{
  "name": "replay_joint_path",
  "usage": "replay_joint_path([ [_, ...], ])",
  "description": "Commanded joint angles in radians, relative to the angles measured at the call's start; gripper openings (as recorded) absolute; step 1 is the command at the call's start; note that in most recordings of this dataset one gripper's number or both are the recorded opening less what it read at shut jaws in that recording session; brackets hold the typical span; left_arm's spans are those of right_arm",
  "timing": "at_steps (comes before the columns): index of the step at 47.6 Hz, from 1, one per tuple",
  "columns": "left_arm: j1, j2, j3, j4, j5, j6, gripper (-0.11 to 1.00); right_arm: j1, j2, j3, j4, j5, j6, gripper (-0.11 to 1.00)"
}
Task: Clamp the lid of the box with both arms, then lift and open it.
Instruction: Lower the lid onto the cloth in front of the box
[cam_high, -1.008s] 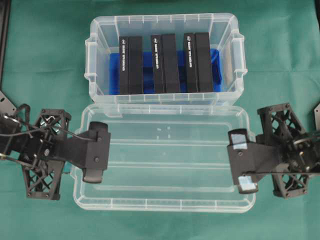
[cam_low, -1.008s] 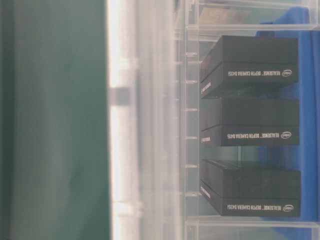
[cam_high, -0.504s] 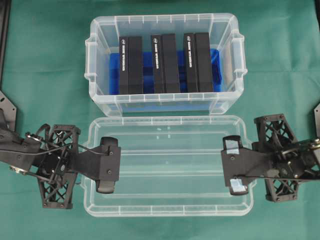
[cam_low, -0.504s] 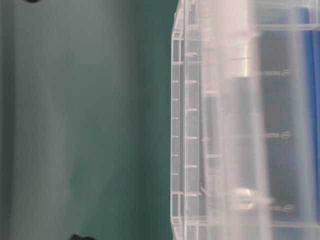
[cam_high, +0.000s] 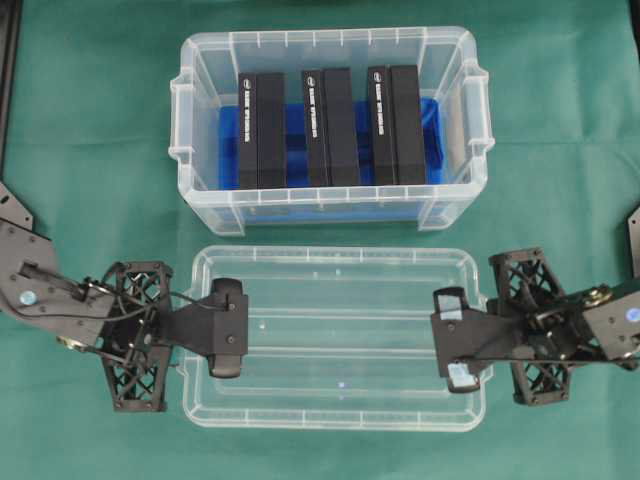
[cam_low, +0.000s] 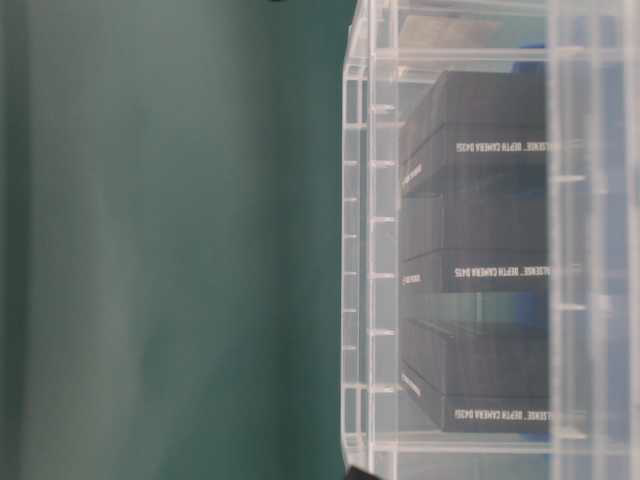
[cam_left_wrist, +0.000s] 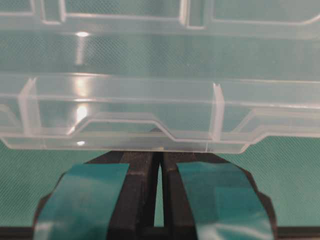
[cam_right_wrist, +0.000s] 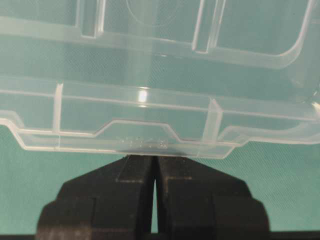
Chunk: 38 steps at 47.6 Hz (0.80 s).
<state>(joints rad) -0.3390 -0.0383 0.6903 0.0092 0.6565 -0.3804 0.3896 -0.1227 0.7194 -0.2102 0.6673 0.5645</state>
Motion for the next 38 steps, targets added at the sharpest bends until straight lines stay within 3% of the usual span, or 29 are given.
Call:
replay_joint_path([
  [1,0.026,-0.003,-0.04,0.014,-0.094,-0.029,0.01,-0.028,0.005,-0.032,-0.026,-0.124,-0.002,0.0],
  [11,0.028,0.026,-0.035,0.014,-0.106,-0.031,0.01,-0.031,0.048,-0.018,-0.026,-0.178,-0.002,0.0],
  [24,0.02,0.017,-0.02,0.009,-0.104,-0.034,0.01,-0.029,0.035,-0.008,-0.014,-0.158,0.0,0.0],
  [38,-0.006,-0.029,0.066,0.009,-0.127,-0.103,0.01,-0.015,-0.017,0.057,-0.012,-0.163,0.017,0.0],
])
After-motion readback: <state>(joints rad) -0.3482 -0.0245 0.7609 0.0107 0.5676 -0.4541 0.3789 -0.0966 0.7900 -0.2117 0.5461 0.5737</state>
